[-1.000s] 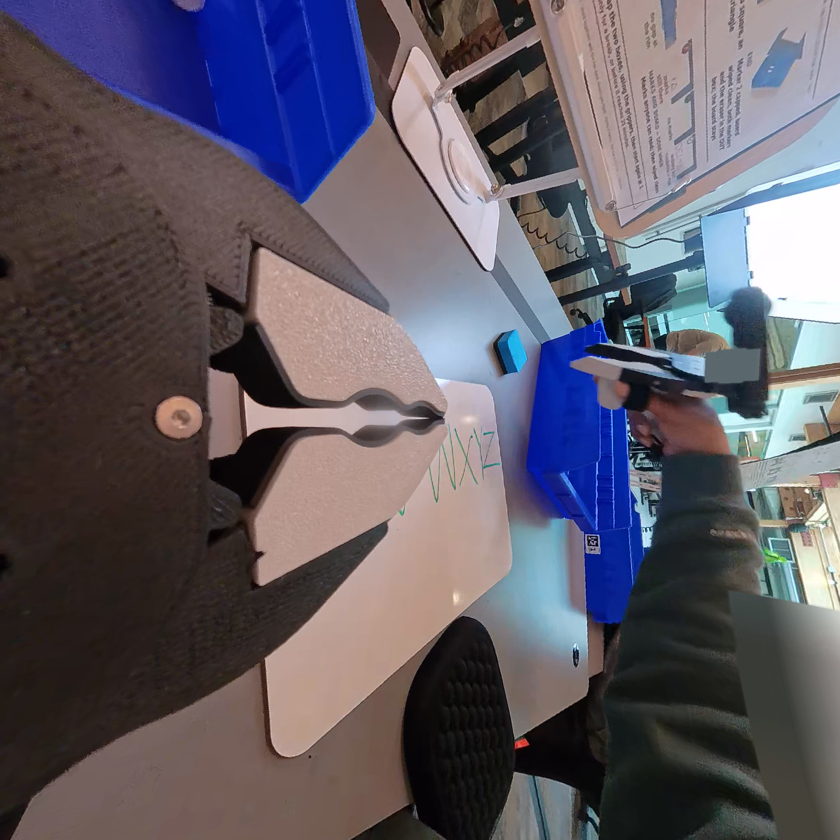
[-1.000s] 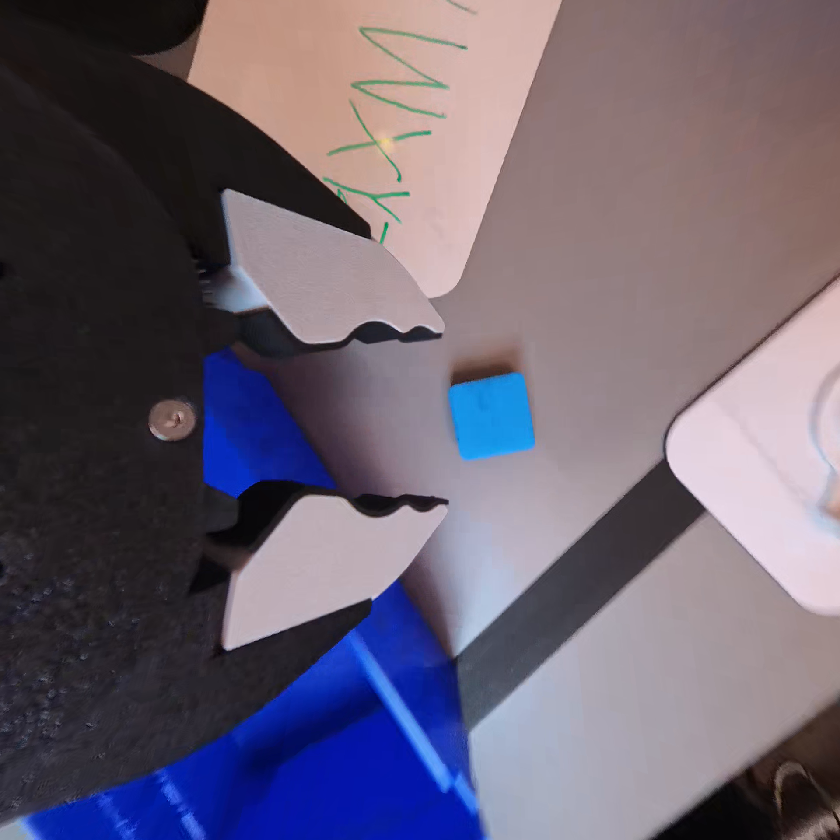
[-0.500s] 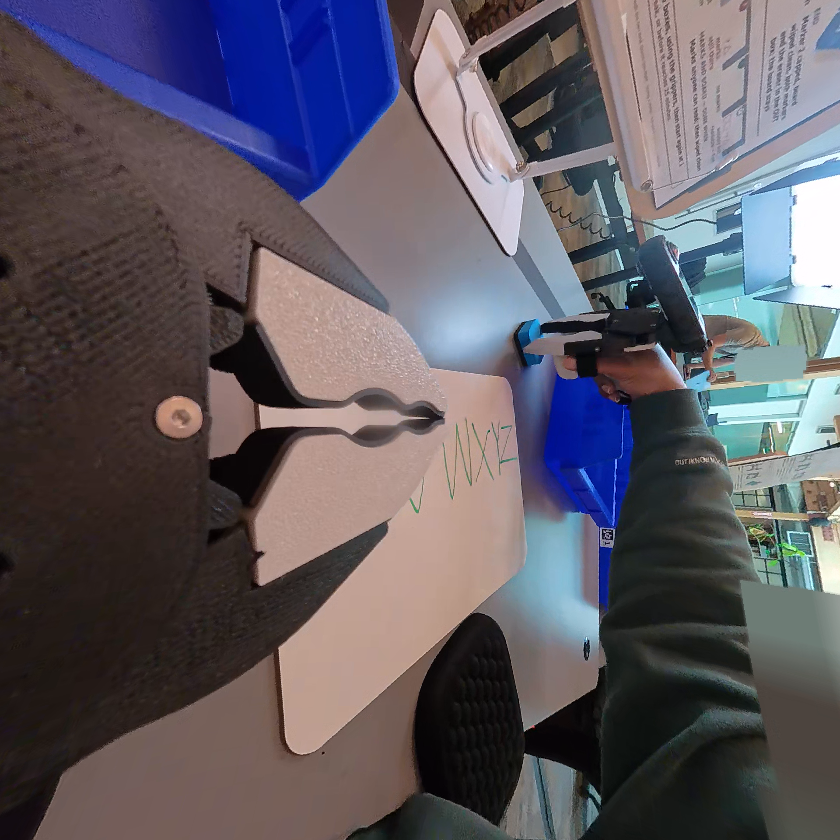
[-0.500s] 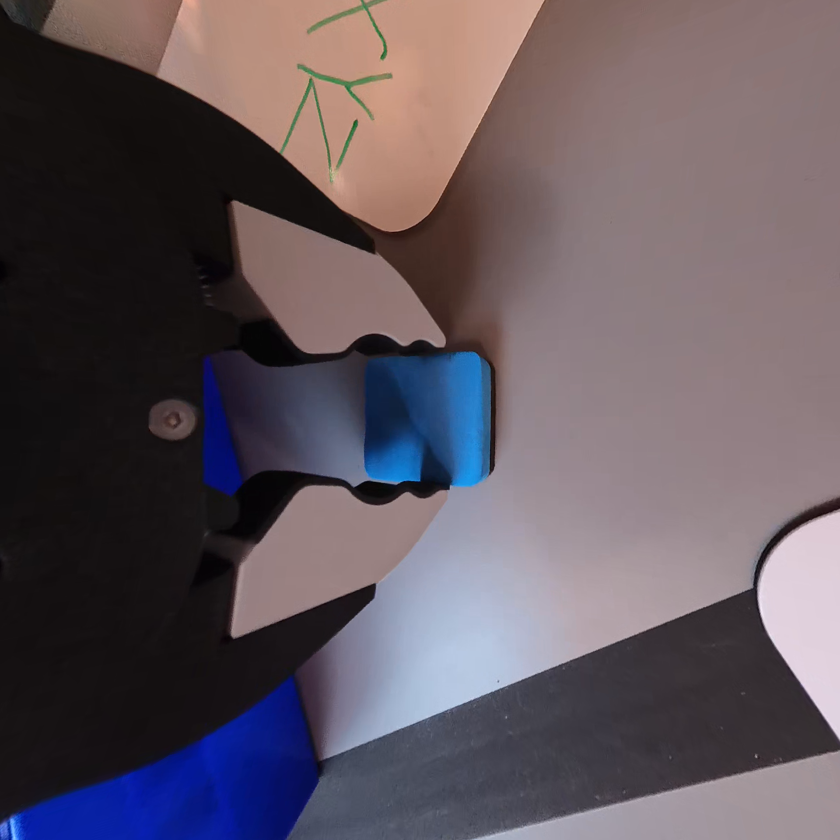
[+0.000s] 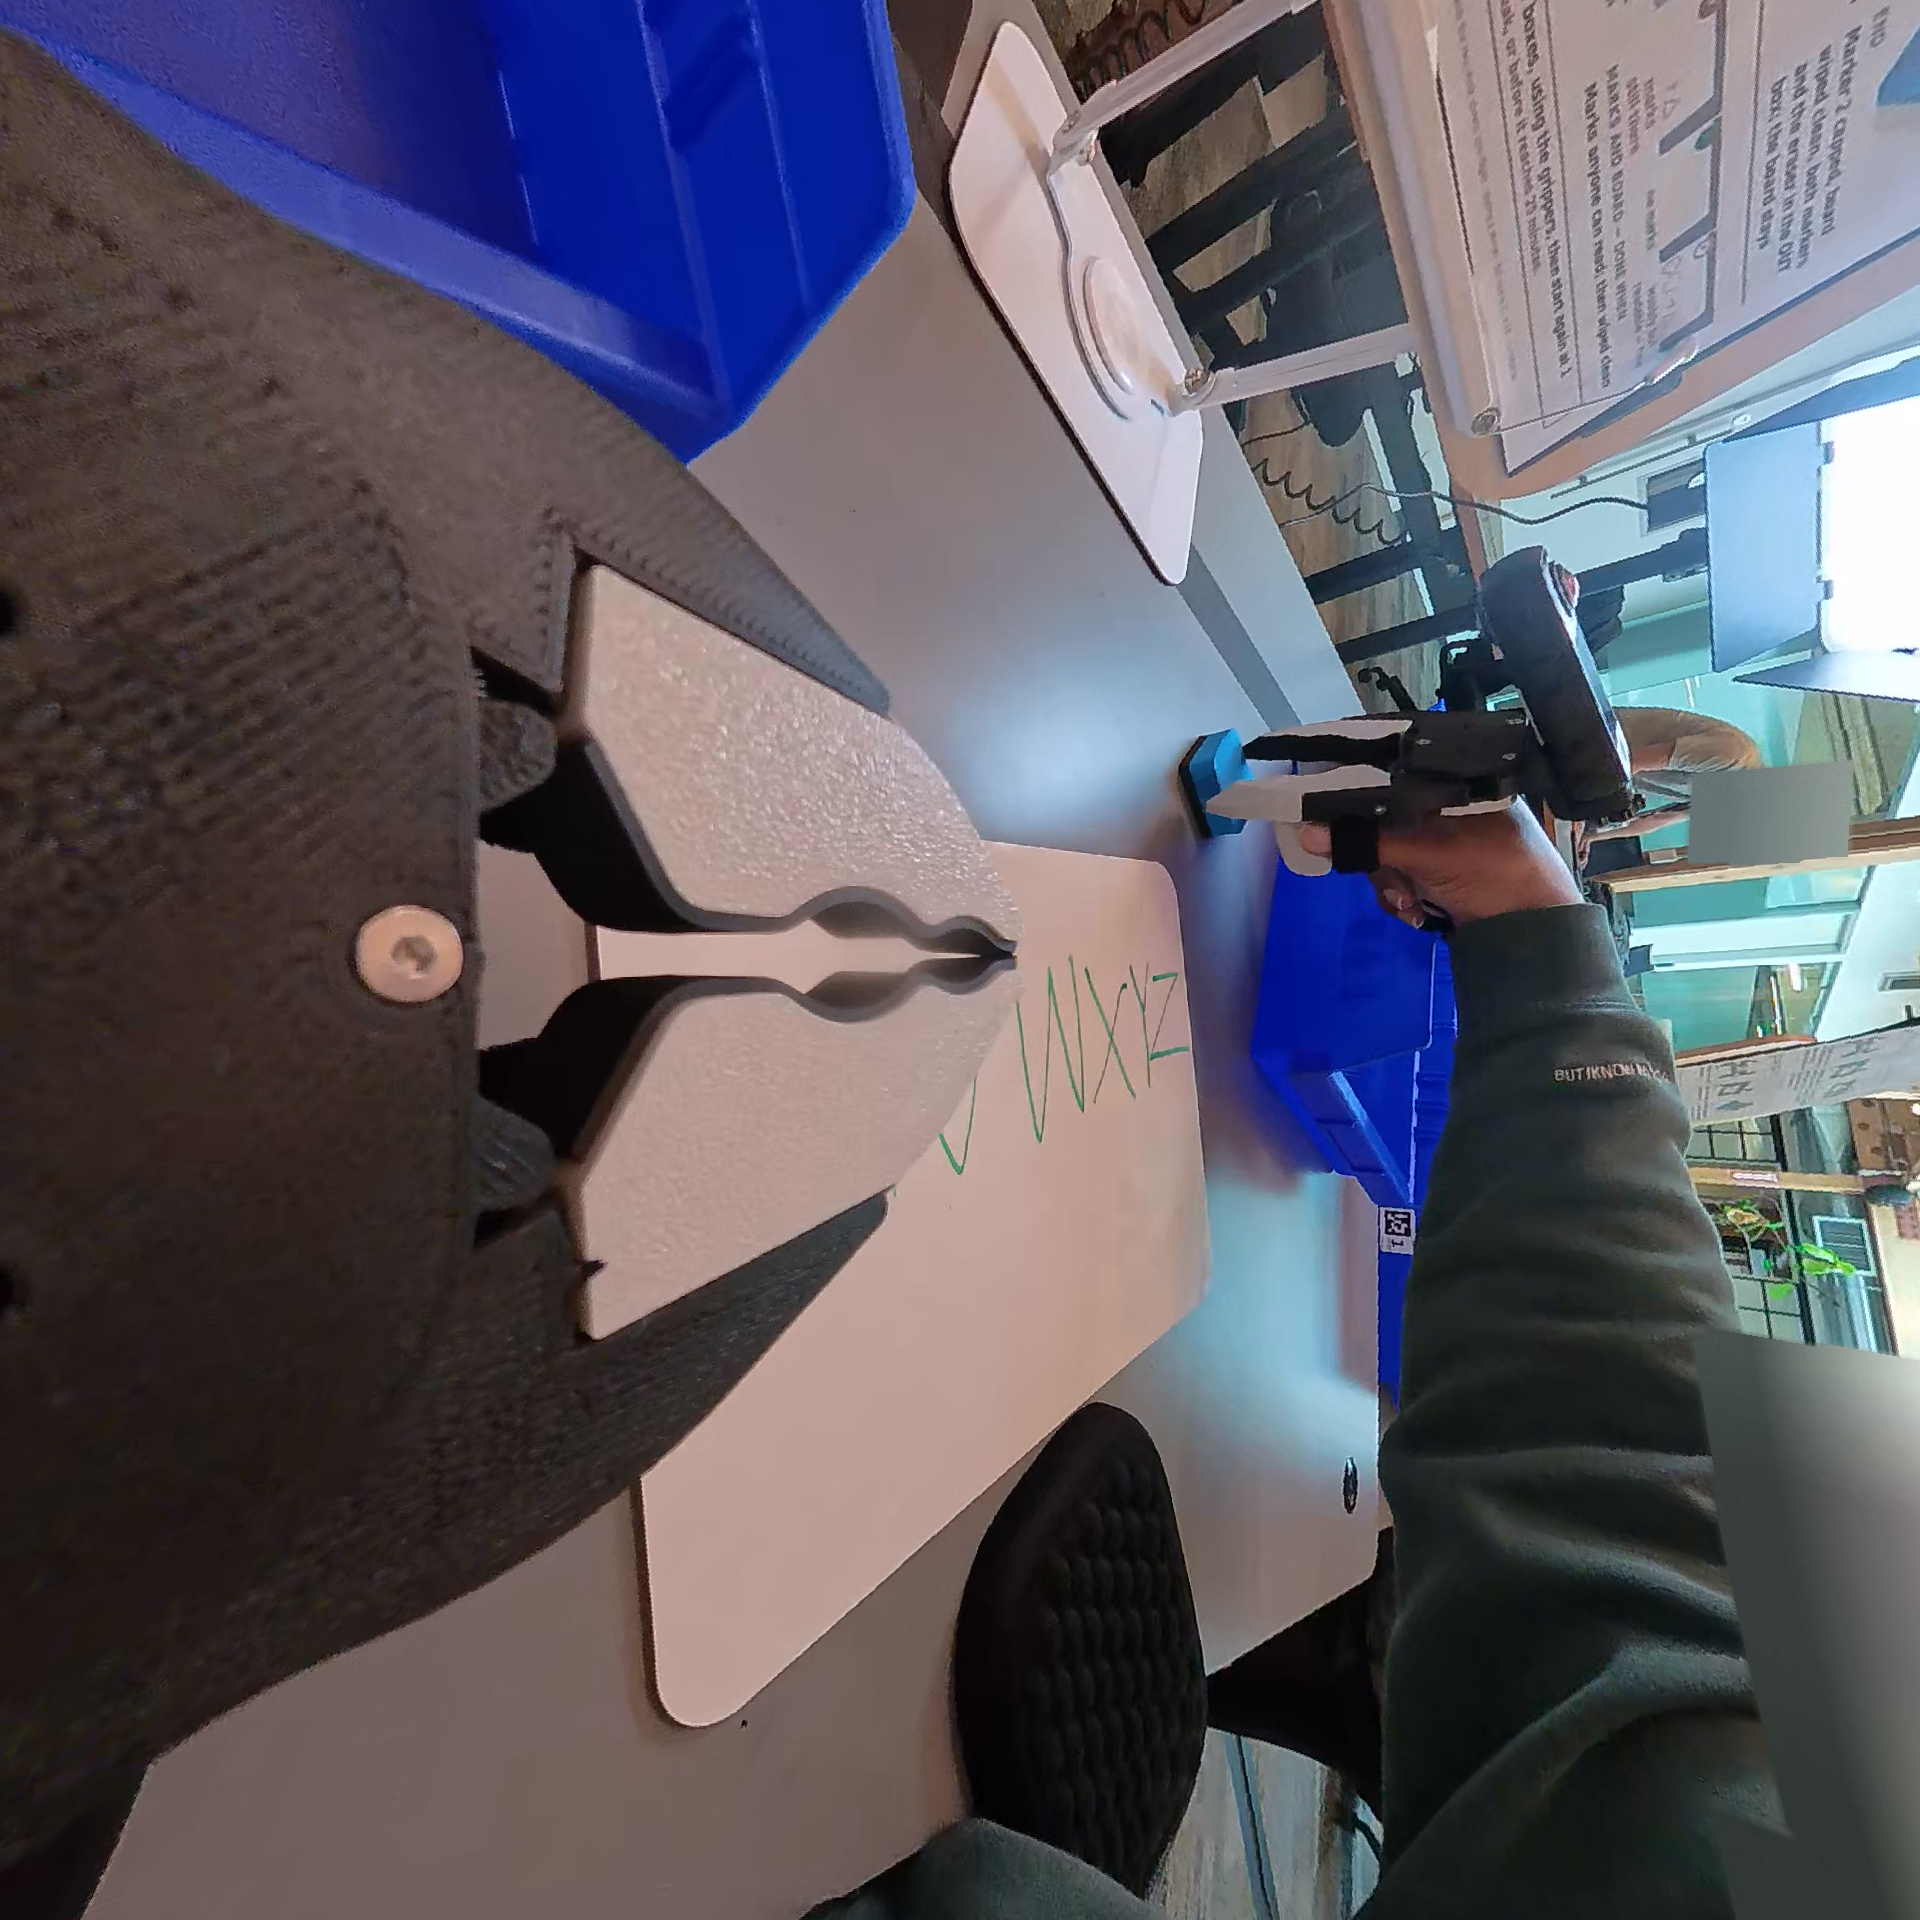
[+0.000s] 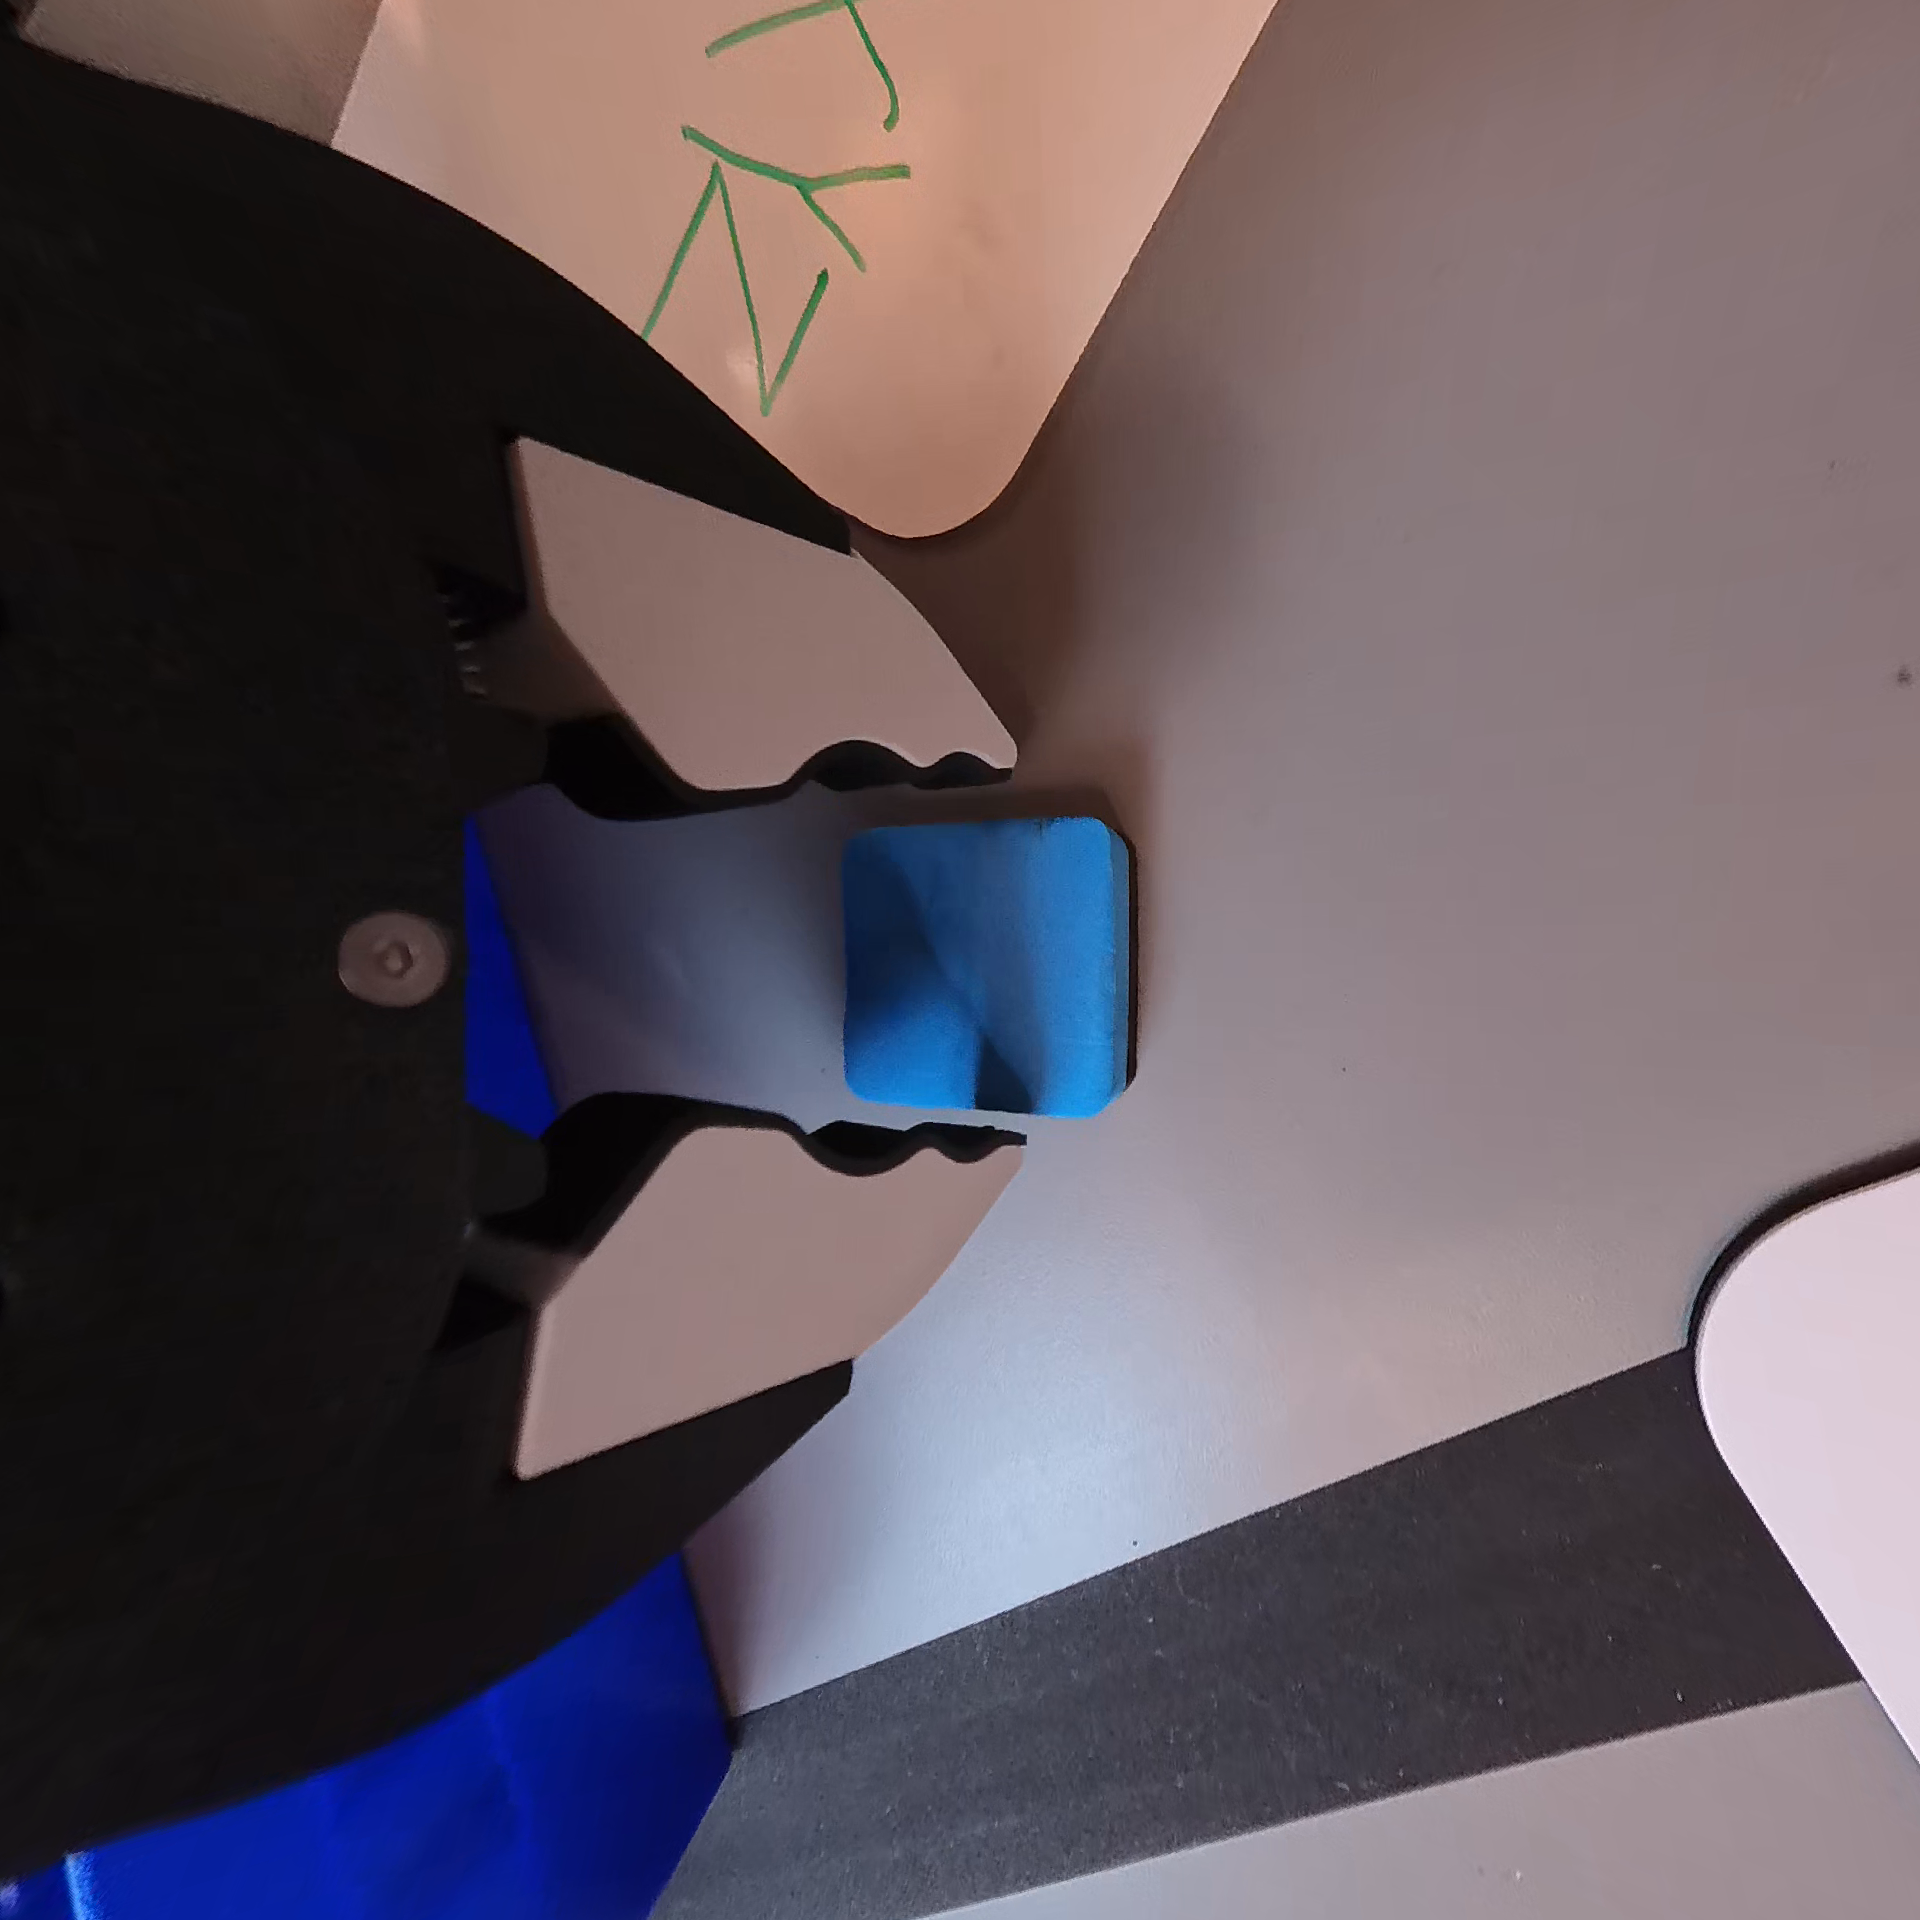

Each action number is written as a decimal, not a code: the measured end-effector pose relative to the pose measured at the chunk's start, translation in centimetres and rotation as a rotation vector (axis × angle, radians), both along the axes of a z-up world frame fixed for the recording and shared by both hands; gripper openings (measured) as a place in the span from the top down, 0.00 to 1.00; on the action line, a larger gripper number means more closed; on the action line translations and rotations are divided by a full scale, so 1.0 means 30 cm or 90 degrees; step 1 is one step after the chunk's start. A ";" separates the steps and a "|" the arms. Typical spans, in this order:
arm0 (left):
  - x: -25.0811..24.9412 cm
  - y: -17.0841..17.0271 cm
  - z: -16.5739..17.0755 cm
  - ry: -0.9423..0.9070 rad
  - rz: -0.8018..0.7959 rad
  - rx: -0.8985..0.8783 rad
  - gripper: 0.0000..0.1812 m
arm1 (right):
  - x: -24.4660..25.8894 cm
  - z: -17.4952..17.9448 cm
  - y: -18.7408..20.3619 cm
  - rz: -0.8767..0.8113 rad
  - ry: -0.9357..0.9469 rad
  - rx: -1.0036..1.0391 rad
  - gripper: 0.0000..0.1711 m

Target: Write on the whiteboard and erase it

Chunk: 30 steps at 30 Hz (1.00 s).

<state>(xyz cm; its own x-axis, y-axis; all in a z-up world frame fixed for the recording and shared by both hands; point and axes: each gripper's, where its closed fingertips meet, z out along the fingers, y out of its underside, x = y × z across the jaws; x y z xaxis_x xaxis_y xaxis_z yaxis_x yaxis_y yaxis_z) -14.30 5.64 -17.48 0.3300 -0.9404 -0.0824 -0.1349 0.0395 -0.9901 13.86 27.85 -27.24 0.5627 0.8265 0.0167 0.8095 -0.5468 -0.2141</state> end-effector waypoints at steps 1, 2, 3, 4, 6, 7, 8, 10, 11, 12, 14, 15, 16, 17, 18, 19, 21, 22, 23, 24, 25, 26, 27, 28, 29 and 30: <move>0.001 -0.001 0.000 0.001 0.000 0.001 1.00 | -0.001 0.001 0.000 0.000 0.000 0.001 0.64; 0.001 -0.001 0.000 0.001 -0.001 0.001 1.00 | 0.000 0.002 0.000 0.001 -0.002 0.001 0.64; 0.001 -0.002 -0.001 0.001 -0.001 0.000 1.00 | 0.002 0.004 0.001 0.002 -0.005 0.003 0.64; 0.002 -0.002 -0.001 0.002 -0.002 0.000 1.00 | 0.003 0.006 0.001 0.002 -0.007 0.004 0.64; 0.002 -0.002 -0.001 0.002 -0.002 0.000 1.00 | 0.006 0.010 0.003 0.000 -0.008 0.006 0.64; 0.002 -0.002 -0.002 0.002 -0.003 0.000 1.00 | 0.008 0.010 0.002 0.000 -0.009 0.006 0.65; 0.003 -0.003 -0.002 0.003 -0.004 0.000 1.00 | 0.009 0.010 0.001 0.001 -0.009 0.005 0.66; 0.004 -0.003 -0.003 0.004 -0.005 -0.001 1.00 | 0.010 0.007 0.001 0.002 -0.010 0.008 0.70; 0.004 -0.004 -0.004 0.004 -0.005 -0.001 1.00 | 0.008 0.007 0.000 0.005 -0.011 0.009 0.71; 0.004 -0.004 -0.004 0.005 -0.005 -0.001 1.00 | 0.006 0.008 0.002 0.009 -0.012 0.014 0.71; 0.004 -0.004 -0.005 0.005 -0.005 -0.001 1.00 | -0.008 0.026 0.014 0.009 -0.002 0.037 0.72; 0.004 -0.003 -0.006 0.007 -0.005 -0.001 1.00 | -0.025 0.051 0.012 0.011 0.016 0.044 0.73; 0.004 -0.003 -0.008 0.010 -0.004 0.000 1.00 | -0.046 0.090 0.010 0.014 0.037 0.058 0.73; 0.004 -0.001 -0.011 0.013 -0.004 0.000 1.00 | -0.071 0.139 -0.004 0.022 0.061 0.067 0.73; 0.005 -0.002 -0.017 0.020 -0.006 -0.001 1.00 | -0.095 0.191 -0.026 0.033 0.078 0.077 0.73; 0.007 -0.003 -0.028 0.034 -0.013 -0.004 1.00 | -0.114 0.239 -0.054 0.049 0.086 0.091 0.73; 0.008 -0.005 -0.057 0.075 -0.023 -0.007 0.99 | -0.148 0.306 -0.138 0.085 0.094 0.104 0.73; 0.007 -0.005 -0.070 0.095 -0.027 -0.008 0.98 | -0.160 0.317 -0.192 0.103 0.095 0.100 0.73; 0.005 -0.005 -0.083 0.116 -0.032 -0.010 0.97 | -0.165 0.311 -0.248 0.118 0.090 0.091 0.73; 0.002 -0.004 -0.094 0.135 -0.034 -0.009 0.97 | -0.167 0.290 -0.303 0.132 0.083 0.080 0.73; -0.002 -0.006 -0.105 0.153 -0.039 -0.007 0.96 | -0.165 0.258 -0.359 0.143 0.075 0.062 0.72; -0.005 -0.010 -0.119 0.174 -0.048 -0.011 0.94 | -0.156 0.217 -0.408 0.147 0.063 0.044 0.72; -0.008 -0.016 -0.136 0.196 -0.057 -0.022 0.92 | -0.144 0.175 -0.449 0.149 0.050 0.029 0.72; -0.010 -0.023 -0.156 0.221 -0.066 -0.033 0.89 | -0.135 0.136 -0.483 0.151 0.045 0.018 0.72; -0.014 -0.028 -0.179 0.248 -0.073 -0.042 0.85 | -0.127 0.104 -0.510 0.146 0.044 0.008 0.72; -0.020 -0.031 -0.203 0.277 -0.075 -0.047 0.79 | -0.119 0.076 -0.533 0.142 0.041 -0.002 0.72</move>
<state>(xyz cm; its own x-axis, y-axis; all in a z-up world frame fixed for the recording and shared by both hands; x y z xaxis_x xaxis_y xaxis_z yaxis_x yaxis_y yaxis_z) -14.89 4.72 -23.56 0.1693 -0.9781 -0.1208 -0.5380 0.0110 -0.8428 10.30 11.85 -24.96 0.3657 0.9306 -0.0159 0.8950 -0.3563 -0.2684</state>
